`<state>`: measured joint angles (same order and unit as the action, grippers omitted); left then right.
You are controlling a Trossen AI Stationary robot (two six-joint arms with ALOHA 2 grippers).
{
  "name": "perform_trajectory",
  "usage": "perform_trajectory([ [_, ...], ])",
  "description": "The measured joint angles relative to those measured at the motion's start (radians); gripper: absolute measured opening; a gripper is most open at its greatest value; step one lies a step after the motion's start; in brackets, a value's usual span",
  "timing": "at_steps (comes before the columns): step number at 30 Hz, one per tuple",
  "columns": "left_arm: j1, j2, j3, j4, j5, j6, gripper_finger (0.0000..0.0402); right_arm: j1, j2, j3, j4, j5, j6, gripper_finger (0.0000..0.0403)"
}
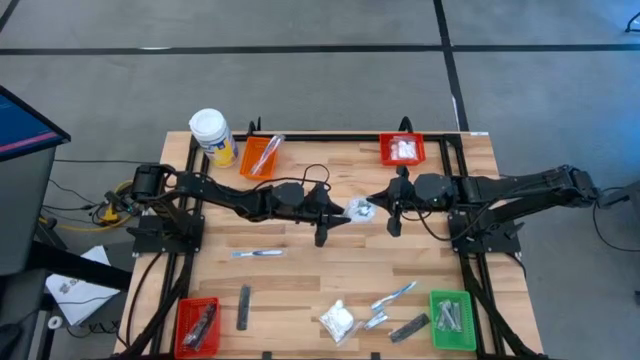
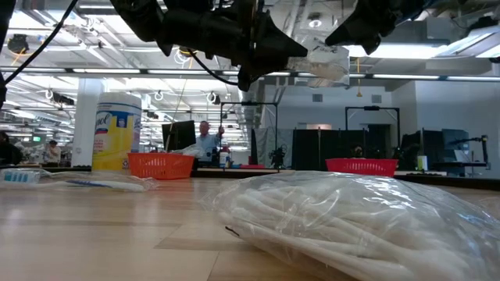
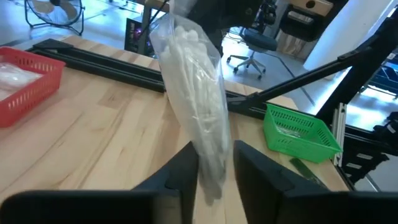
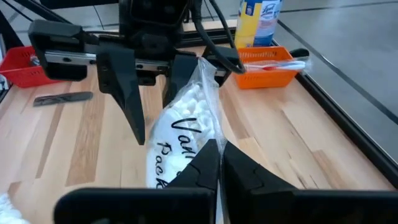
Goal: Pick & Place Travel size toiletries
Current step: Put the top cotton pack into the top red bin
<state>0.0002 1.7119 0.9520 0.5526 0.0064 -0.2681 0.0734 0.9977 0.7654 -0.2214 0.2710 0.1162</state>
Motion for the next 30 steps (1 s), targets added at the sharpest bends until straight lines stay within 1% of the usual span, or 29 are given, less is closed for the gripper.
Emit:
perform_trajectory([
  [4, -0.003, 0.0, 0.0, -0.001, -0.031, 0.001, 0.0154, 0.0, 0.0, 0.0, -0.004, 0.0, 0.0, 0.0001],
  [9, -0.01, 0.0, 0.0, -0.016, -0.108, 0.001, 0.0247, 0.0, 0.0, 0.0, -0.004, 0.0, 0.0, 0.0001],
  [12, -0.01, 0.0, 0.0, -0.022, -0.113, 0.001, 0.0293, 0.0, 0.0, 0.0, -0.005, -0.001, 0.0, 0.0],
  [15, -0.01, 0.0, 0.0, -0.024, -0.113, 0.0, 0.0324, 0.0, 0.0, 0.0, -0.021, 0.004, -0.001, 0.0],
  [18, -0.01, 0.0, 0.0, -0.024, -0.113, -0.003, 0.0341, -0.015, -0.008, 0.0, -0.061, 0.045, -0.015, 0.0],
  [21, -0.01, 0.0, 0.0, -0.024, -0.114, -0.021, 0.0344, -0.061, -0.025, 0.0, -0.101, 0.089, -0.033, 0.0],
  [30, -0.007, 0.0, 0.0, -0.036, -0.114, -0.024, 0.0319, -0.278, -0.122, -0.001, -0.255, 0.09, -0.037, 0.0],
])
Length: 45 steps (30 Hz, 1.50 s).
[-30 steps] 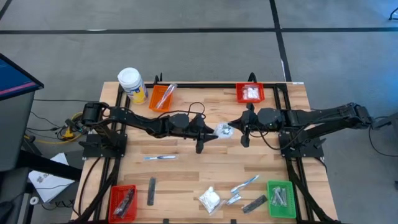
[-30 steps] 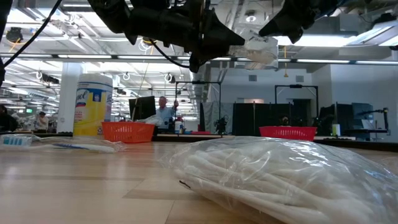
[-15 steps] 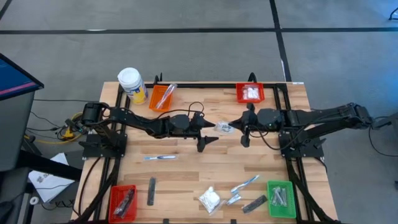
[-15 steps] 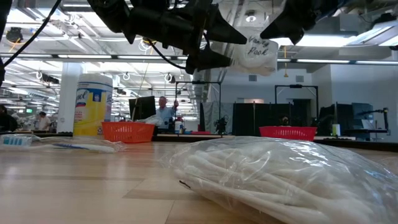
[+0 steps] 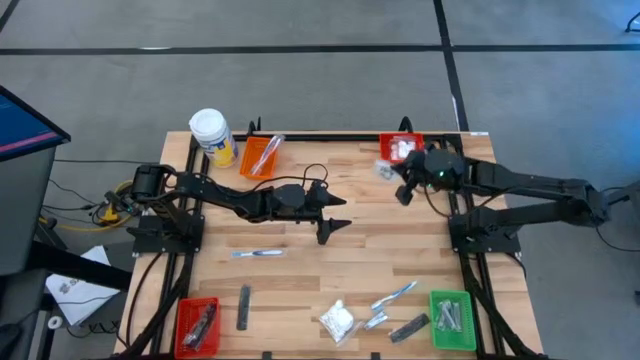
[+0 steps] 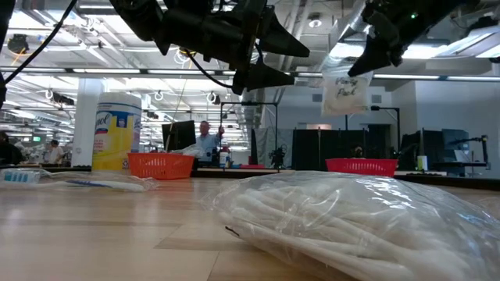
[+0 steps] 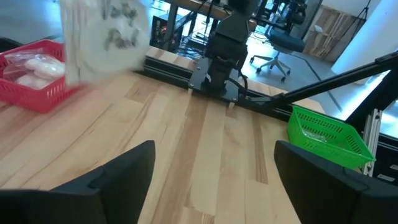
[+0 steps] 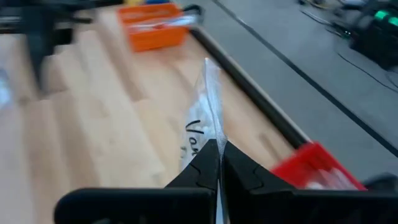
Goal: Pick & Place Travel size toiletries
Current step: Put the top cotton pack into the top red bin
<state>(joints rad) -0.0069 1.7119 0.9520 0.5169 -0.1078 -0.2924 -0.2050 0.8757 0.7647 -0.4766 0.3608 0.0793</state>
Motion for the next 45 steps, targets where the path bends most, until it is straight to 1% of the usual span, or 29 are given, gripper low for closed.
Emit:
perform_trajectory([
  [2, 0.003, 0.0, 0.0, -0.002, 0.0, 0.0, 0.0313, -0.062, -0.019, 0.0, -0.002, -0.037, -0.012, 0.0],
  [7, 0.004, 0.0, 0.0, -0.001, 0.0, 0.002, 0.0302, -0.223, -0.038, 0.015, -0.022, -0.221, -0.057, 0.0],
  [10, 0.012, 0.0, 0.0, -0.001, 0.0, 0.002, 0.0301, -0.313, -0.031, 0.047, -0.054, -0.295, -0.08, 0.0],
  [13, 0.02, 0.0, 0.0, -0.001, 0.0, 0.003, 0.0302, -0.398, 0.004, 0.08, -0.099, -0.355, -0.092, 0.0],
  [15, 0.02, 0.0, 0.0, -0.001, 0.0, 0.005, 0.0302, -0.458, 0.028, 0.099, -0.132, -0.373, -0.114, 0.0],
  [17, 0.021, 0.0, 0.0, -0.001, 0.0, 0.017, 0.0301, -0.52, 0.055, 0.107, -0.137, -0.391, -0.132, 0.0],
  [19, 0.021, 0.0, 0.0, 0.0, 0.0, 0.022, 0.0301, -0.58, 0.088, 0.107, -0.136, -0.436, -0.142, 0.0],
  [23, 0.021, 0.0, 0.0, 0.0, 0.0, 0.022, 0.0301, -0.691, 0.158, 0.107, -0.096, -0.549, -0.169, 0.0],
  [26, 0.02, 0.0, 0.0, 0.0, 0.0, 0.022, 0.0301, -0.757, 0.212, 0.1, -0.021, -0.637, -0.183, 0.0],
  [29, 0.02, 0.0, 0.0, 0.0, 0.003, 0.022, 0.0302, -0.812, 0.263, 0.097, 0.028, -0.732, -0.18, 0.0],
  [31, 0.02, 0.0, 0.0, 0.0, 0.003, 0.022, 0.0302, -0.837, 0.293, 0.096, 0.044, -0.757, -0.176, 0.0],
  [38, 0.02, 0.0, 0.0, 0.0, 0.008, 0.023, 0.0302, -0.889, 0.369, 0.096, 0.035, -0.757, -0.176, 0.0],
  [41, 0.02, 0.0, 0.0, 0.0, 0.008, 0.023, 0.0301, -0.893, 0.391, 0.096, 0.036, -0.758, -0.176, 0.0],
  [45, 0.02, 0.0, 0.0, 0.0, 0.008, 0.023, 0.0299, -0.891, 0.409, 0.096, 0.035, -0.787, -0.176, 0.0],
])
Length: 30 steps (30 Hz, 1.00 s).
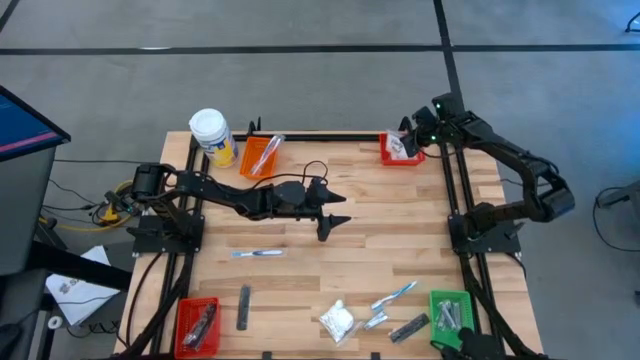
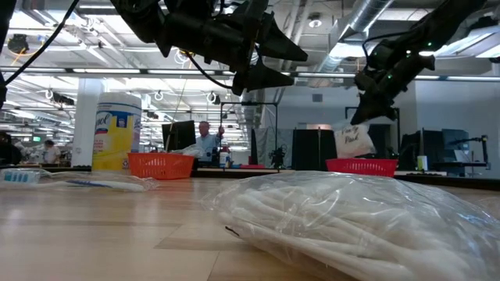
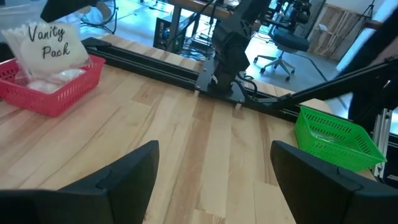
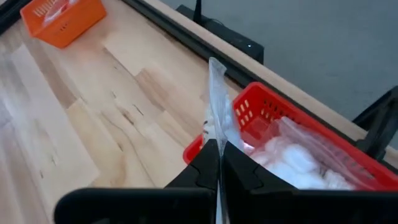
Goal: Pick & Place Travel size toiletries
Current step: Put the top cotton pack into the top red bin
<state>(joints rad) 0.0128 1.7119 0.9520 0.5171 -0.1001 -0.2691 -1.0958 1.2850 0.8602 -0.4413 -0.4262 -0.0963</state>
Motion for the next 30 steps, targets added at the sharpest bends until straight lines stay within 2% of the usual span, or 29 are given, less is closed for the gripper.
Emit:
perform_trajectory([
  [16, -0.001, 0.0, 0.0, 0.0, 0.0, 0.002, 0.0298, 0.002, 0.145, 0.004, -0.017, -0.017, -0.002, 0.0],
  [23, -0.002, 0.0, 0.0, 0.0, 0.0, 0.002, 0.0298, 0.009, 0.139, 0.017, -0.016, 0.132, -0.009, 0.0004],
  [30, -0.002, 0.0, 0.0, 0.0, 0.0, 0.002, 0.0298, 0.023, 0.089, 0.017, -0.006, 0.147, -0.018, 0.0037],
])
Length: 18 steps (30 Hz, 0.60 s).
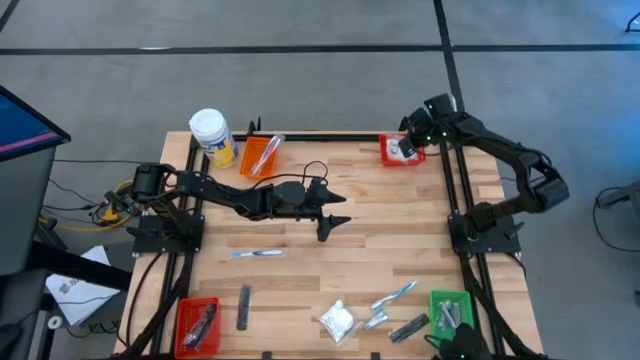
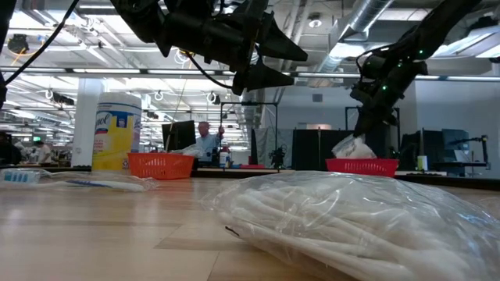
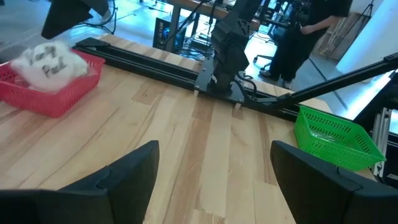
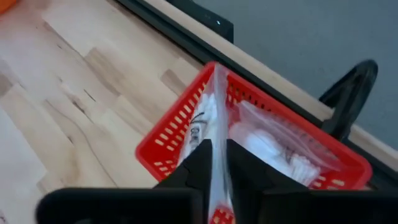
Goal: Pick & Place Travel size toiletries
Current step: Put the top cotton pack into the top red bin
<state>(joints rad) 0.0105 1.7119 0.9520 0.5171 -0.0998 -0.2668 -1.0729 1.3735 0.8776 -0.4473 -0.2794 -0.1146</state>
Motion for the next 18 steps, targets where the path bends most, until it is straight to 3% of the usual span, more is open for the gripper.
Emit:
perform_trajectory([
  [11, -0.003, 0.0, 0.0, 0.002, 0.0, 0.0, 0.0298, 0.038, -0.009, 0.0, 0.006, 0.069, 0.003, 0.0136],
  [18, -0.003, 0.0, 0.0, 0.003, 0.0, 0.007, 0.0298, 0.039, -0.089, 0.0, 0.006, 0.111, 0.006, 0.015],
])
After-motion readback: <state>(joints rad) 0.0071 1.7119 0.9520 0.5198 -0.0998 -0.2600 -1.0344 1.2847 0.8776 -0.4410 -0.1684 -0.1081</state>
